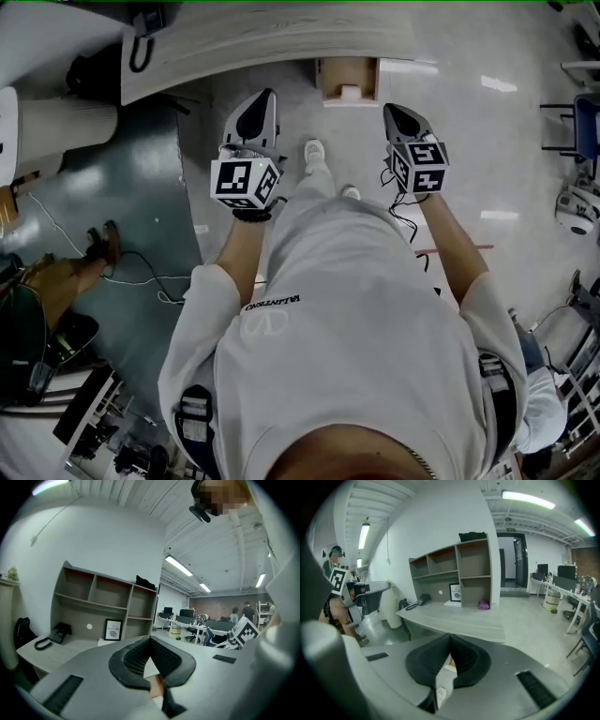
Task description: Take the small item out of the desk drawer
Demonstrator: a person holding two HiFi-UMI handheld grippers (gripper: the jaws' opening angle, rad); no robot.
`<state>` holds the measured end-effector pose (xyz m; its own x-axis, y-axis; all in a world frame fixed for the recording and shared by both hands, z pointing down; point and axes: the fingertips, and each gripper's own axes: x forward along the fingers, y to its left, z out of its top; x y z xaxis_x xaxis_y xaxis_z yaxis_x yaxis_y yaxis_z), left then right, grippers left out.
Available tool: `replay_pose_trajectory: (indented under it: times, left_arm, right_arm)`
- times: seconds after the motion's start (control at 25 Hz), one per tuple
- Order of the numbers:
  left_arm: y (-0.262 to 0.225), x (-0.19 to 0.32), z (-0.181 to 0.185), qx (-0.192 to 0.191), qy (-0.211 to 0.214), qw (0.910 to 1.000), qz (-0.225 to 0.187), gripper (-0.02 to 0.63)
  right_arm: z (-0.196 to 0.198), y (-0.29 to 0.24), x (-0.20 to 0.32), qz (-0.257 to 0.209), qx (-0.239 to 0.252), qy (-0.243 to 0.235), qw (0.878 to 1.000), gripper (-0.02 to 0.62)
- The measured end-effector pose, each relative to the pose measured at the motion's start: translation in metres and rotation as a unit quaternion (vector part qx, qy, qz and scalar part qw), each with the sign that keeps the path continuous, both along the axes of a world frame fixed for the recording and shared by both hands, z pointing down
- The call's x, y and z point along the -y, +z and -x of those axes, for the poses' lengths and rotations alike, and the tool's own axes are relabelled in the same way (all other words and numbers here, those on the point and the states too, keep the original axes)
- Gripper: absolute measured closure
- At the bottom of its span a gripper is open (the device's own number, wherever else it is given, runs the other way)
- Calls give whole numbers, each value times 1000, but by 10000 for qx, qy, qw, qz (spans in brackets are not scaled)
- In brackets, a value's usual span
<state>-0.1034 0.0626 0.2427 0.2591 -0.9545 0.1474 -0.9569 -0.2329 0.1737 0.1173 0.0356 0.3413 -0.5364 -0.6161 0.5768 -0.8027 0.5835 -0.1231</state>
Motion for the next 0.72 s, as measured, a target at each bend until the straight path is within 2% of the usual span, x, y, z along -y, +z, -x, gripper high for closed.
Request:
replay_pose_trajectory:
  times: [0.2,0.32,0.72]
  left_arm:
    - [23,45,-14,-281,635,9973,234,607]
    - [36,68,-23,-259,983,9944,284,607]
    - [124,101,-37,-277,1379,9855,951,607]
  right_arm:
    - [23,21,32,316,244,275,9988,594]
    - [30,39,48,449,176,448,9978,594]
    - [40,118,87,1108,-79,600,9920,594]
